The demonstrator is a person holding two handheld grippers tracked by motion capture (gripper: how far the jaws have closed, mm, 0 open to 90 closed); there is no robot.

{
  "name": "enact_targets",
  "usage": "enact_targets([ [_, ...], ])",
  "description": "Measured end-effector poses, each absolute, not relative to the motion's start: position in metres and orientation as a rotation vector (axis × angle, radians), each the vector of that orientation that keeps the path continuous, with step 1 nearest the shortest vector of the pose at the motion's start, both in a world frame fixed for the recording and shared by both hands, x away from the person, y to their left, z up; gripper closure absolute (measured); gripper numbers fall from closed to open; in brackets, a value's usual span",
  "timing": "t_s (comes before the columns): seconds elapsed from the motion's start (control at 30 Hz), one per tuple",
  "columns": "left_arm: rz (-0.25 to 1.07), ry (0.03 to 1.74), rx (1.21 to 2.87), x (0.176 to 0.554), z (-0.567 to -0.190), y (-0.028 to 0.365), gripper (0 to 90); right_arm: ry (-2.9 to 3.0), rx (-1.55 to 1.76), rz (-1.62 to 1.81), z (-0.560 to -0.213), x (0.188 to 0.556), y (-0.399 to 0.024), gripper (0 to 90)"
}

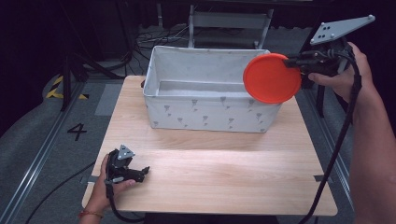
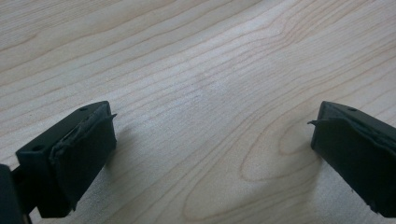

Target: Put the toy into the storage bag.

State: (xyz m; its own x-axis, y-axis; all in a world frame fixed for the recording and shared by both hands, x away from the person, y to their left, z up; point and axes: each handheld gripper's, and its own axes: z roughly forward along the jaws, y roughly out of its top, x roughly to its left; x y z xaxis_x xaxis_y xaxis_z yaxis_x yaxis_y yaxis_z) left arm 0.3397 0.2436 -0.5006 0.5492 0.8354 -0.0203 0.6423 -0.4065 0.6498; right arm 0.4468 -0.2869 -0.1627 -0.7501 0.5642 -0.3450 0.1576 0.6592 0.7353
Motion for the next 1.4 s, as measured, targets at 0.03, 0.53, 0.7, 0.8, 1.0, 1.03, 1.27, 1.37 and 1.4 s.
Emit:
enact_targets([
  [0.03, 0.409, 1.184, 2.179, 0.34, -0.5, 0.244, 0.3, 2.314, 0.559, 0.946, -0.163, 0.449, -0.287, 82.8],
  [0.53, 0.394, 1.181, 2.19, 0.34, -0.5, 0.244, 0.3, 2.324, 0.58, 0.913, -0.186, 0.501, -0.286, 82.8],
  [0.7, 0.397, 1.182, 2.188, 0.34, -0.5, 0.244, 0.3, 2.352, 0.592, 0.881, -0.198, 0.518, -0.281, 82.8],
  [0.8, 0.397, 1.182, 2.188, 0.34, -0.5, 0.244, 0.2, 2.355, 0.592, 0.887, -0.202, 0.524, -0.28, 82.8],
  [1.0, 0.395, 1.182, 2.189, 0.34, -0.5, 0.244, 0.3, 2.403, 0.574, 0.876, -0.22, 0.533, -0.275, 82.8],
  [1.03, 0.395, 1.182, 2.189, 0.34, -0.5, 0.244, 0.3, 2.413, 0.568, 0.87, -0.223, 0.533, -0.274, 82.8],
  [1.27, 0.413, 1.184, 2.176, 0.34, -0.501, 0.244, 0.2, 2.473, 0.523, 0.833, -0.237, 0.534, -0.267, 82.8],
  [1.37, 0.413, 1.184, 2.176, 0.34, -0.501, 0.244, 0.2, 2.512, 0.501, 0.814, -0.243, 0.535, -0.263, 82.8],
  [1.4, 0.413, 1.185, 2.177, 0.34, -0.501, 0.244, 0.2, 2.525, 0.485, 0.802, -0.246, 0.535, -0.261, 82.8],
])
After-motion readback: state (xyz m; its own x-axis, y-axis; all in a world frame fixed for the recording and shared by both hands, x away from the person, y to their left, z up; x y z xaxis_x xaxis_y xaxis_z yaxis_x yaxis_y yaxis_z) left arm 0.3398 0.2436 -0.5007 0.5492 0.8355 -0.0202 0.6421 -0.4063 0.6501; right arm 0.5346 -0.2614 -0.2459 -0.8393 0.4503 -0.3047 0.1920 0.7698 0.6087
